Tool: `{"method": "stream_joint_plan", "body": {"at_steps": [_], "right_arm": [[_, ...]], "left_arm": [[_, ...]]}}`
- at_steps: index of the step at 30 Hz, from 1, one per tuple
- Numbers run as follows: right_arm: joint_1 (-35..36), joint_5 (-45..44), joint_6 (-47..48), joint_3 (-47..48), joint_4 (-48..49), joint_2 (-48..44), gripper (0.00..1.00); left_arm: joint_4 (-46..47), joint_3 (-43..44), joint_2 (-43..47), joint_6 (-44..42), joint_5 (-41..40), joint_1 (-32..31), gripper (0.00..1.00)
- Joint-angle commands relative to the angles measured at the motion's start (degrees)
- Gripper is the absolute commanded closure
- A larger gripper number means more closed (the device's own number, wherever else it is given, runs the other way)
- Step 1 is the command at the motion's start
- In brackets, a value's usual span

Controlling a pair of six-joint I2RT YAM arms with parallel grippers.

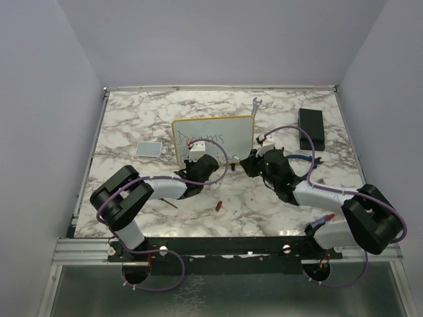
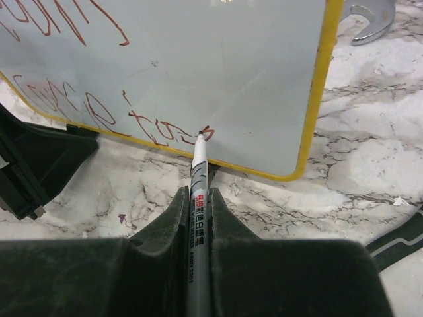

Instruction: Write a sentence on the whiteboard

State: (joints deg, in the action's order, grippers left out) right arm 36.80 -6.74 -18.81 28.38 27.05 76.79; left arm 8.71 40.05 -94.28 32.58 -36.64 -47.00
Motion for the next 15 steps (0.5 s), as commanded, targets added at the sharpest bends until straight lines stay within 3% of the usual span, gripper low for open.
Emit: {"method": "stream_joint_plan", "body": {"at_steps": [1, 15], "right_arm": [[-0.32, 1.88, 0.96, 1.5, 3.2, 1.85, 0.99], [-0.24, 2.6, 1.33, 3.52, 0.5, 5.76, 0.99]], "left_arm": [[-1.21, 1.28, 0.62, -0.49, 1.35, -0.7, 1.0], [-1.21, 1.54, 0.46, -0.75, 1.4, -0.71, 1.0]]}}
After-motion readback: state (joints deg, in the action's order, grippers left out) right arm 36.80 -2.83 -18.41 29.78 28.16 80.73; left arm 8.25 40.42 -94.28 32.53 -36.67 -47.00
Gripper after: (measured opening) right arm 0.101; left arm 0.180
